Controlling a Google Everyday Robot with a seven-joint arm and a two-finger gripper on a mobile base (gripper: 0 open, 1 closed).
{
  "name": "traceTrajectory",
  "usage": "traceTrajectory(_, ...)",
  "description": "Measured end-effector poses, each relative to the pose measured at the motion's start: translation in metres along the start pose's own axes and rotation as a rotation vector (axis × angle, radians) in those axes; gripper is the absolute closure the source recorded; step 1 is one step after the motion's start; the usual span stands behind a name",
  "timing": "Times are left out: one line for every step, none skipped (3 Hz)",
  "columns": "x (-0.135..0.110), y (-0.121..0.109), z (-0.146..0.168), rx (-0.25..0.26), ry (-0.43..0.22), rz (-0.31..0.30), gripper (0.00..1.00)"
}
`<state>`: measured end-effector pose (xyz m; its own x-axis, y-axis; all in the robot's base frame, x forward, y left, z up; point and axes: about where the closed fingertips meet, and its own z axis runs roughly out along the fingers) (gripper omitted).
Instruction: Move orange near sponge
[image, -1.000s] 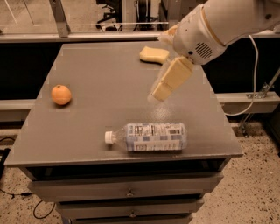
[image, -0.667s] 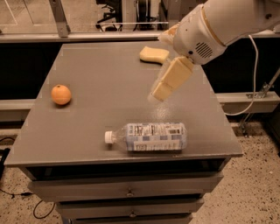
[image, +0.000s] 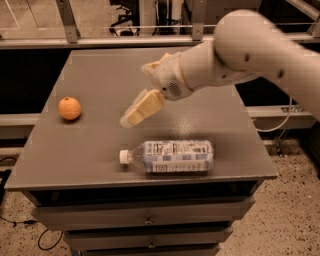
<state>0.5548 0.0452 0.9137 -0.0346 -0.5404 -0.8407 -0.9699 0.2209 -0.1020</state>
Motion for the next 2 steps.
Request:
traceTrajectory(-0.001,-0.008,0.045,-0.032,-0.085,0.035,0.00)
traceTrajectory(-0.012,-0.003,0.086,-0.089,-0.154,0.037,0.00)
